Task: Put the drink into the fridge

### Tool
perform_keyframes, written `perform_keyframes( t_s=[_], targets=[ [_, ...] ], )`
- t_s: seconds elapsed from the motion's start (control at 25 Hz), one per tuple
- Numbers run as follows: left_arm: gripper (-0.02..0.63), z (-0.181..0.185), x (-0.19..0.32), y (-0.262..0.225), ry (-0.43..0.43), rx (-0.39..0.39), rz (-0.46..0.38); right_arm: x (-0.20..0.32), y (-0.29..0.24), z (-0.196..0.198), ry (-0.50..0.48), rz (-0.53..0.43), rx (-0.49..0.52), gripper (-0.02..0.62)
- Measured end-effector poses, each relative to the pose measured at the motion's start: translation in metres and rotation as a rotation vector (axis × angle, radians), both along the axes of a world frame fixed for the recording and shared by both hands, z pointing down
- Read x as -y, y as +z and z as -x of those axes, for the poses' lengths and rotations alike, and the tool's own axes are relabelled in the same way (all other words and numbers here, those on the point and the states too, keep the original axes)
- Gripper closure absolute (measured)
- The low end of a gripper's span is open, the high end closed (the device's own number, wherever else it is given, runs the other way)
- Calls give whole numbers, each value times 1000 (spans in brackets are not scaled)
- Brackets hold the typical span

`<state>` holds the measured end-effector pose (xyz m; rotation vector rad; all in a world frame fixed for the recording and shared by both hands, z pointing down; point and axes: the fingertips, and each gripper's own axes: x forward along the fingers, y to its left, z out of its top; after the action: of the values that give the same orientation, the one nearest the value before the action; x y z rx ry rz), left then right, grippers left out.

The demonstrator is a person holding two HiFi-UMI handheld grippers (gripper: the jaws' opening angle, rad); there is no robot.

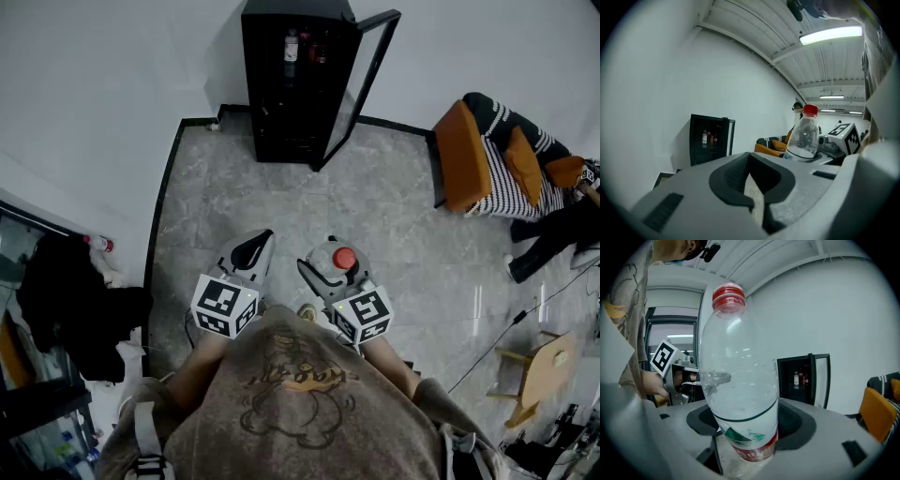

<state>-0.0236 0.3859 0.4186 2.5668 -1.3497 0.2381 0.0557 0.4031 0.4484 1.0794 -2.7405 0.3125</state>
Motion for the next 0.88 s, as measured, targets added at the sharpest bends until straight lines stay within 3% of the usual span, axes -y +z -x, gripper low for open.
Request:
perform_keyframes(
  t_s=[0.44, 0.88],
  targets=[
    [600, -14, 9, 1, -28, 1, -2, -2, -5, -14, -57, 20, 45, 255],
    [600, -80, 11, -4, -64, -26, -45, -12, 4, -73, -108, 20, 29, 255]
  ],
)
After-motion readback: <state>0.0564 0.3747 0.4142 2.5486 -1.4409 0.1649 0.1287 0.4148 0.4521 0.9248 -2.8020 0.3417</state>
